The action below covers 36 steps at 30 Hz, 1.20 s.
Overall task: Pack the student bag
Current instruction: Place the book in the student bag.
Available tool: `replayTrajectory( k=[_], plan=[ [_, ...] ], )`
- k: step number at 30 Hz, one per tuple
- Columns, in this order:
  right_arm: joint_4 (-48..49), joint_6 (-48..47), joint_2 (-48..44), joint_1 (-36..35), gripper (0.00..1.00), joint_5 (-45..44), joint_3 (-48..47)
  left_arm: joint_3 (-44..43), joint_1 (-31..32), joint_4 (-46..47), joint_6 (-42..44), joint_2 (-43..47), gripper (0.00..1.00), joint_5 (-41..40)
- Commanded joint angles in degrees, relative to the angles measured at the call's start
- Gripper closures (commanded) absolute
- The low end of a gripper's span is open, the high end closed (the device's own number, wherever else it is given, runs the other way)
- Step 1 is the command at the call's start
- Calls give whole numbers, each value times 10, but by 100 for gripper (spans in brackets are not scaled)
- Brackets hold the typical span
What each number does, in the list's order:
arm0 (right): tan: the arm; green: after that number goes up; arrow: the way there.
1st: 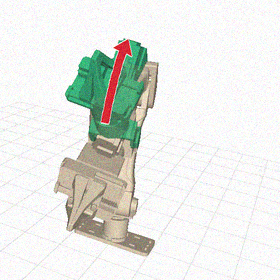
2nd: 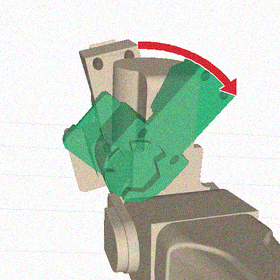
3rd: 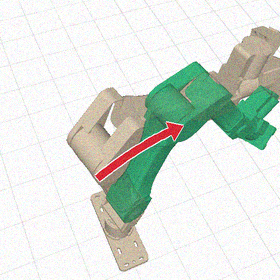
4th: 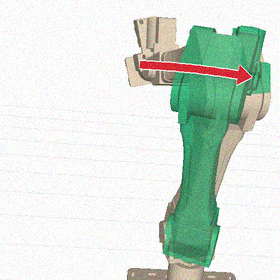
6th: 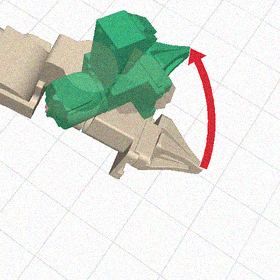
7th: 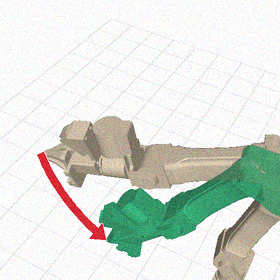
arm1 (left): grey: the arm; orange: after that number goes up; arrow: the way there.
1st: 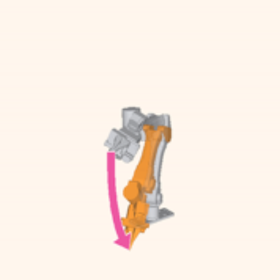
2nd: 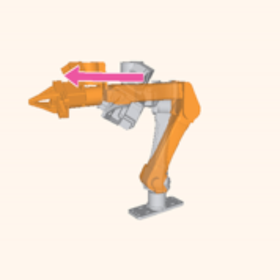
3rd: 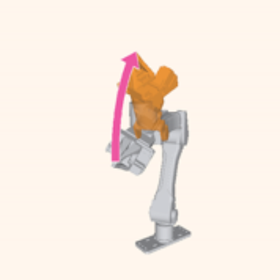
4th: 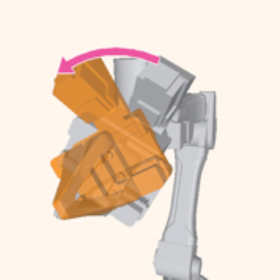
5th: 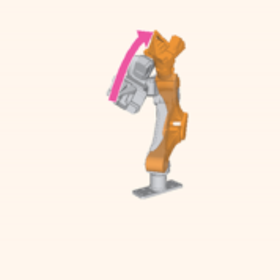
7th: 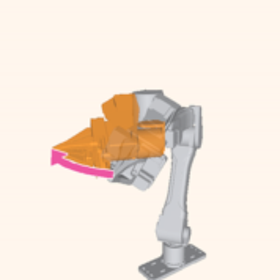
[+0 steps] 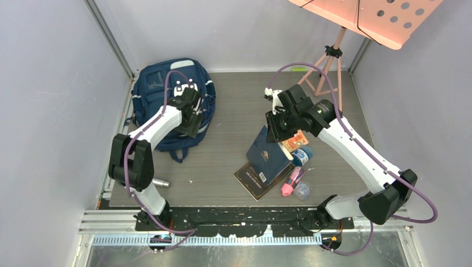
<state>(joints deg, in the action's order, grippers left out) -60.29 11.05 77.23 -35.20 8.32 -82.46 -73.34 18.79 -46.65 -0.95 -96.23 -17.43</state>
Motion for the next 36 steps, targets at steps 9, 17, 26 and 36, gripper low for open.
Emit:
replayTrajectory(
  k=[9, 17, 26, 36],
  plan=[
    [50, 9, -33, -4, 100, 16, -7, -40, 1, -1, 20, -32, 93, -3],
    [136, 106, -69, -4, 99, 9, 28, -77, 45, 5, 23, 81, 100, -18],
    [359, 303, -113, -4, 99, 40, 138, -169, 123, 8, 34, 149, 100, -5],
    [580, 501, -138, -5, 100, 29, 268, -163, 148, 90, -48, 180, 100, 171]
  ],
)
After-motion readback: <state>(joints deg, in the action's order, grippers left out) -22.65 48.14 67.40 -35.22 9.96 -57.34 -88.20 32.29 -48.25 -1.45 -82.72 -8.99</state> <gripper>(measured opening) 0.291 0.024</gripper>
